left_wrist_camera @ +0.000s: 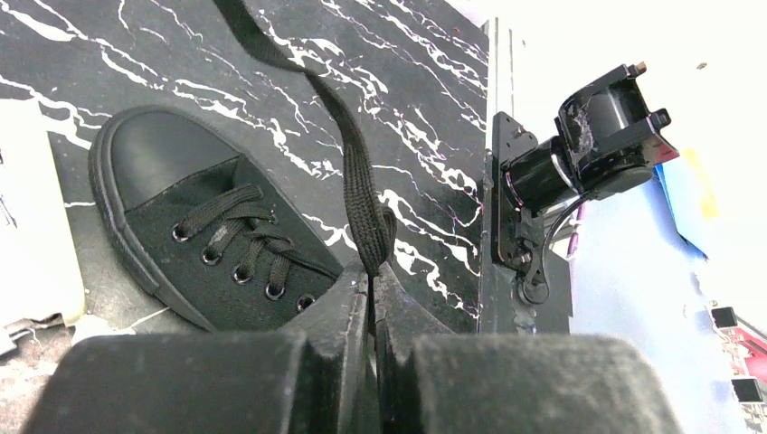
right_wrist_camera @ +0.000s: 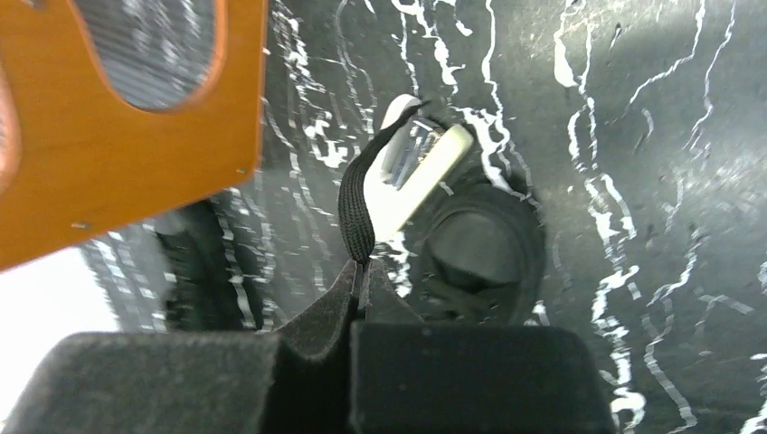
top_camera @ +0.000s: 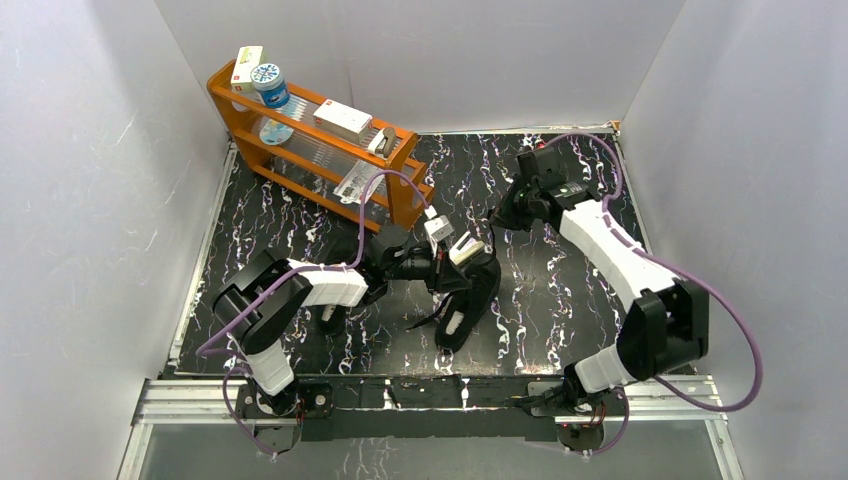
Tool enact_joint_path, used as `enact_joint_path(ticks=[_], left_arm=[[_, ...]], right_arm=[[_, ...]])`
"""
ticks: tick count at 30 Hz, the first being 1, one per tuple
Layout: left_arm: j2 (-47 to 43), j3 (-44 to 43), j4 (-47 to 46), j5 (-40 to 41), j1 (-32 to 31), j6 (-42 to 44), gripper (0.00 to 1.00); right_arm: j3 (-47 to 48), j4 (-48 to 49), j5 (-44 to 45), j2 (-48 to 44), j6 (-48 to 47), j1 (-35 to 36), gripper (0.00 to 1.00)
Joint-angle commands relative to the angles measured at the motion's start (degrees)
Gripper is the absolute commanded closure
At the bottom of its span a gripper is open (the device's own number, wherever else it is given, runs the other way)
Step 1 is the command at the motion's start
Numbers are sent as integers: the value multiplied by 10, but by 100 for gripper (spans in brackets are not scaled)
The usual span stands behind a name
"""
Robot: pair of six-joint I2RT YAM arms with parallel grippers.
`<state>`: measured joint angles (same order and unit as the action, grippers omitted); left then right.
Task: Tie the shoes
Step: Cross the shoelace with the shoelace.
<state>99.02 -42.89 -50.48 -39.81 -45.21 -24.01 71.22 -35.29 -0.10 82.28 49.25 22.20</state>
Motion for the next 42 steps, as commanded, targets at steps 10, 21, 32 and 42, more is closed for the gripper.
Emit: enact_joint_path(ticks=[10,21,32,42], left_arm=[[-39,11,-10,-11,-1,3,100],[-48,25,-3,-9,0,16,100],[-56,28,3,2,0,19,100],[-44,10,-1,-7,4,18,100]], right_arm=[[-39,-55,-148,47,-203,8,100],[104,-328,-59,139,-416,-54,28],[-1,-175,-304,20,-420,-19,38],[-110,-24,-392,-20,-392,-10,34]])
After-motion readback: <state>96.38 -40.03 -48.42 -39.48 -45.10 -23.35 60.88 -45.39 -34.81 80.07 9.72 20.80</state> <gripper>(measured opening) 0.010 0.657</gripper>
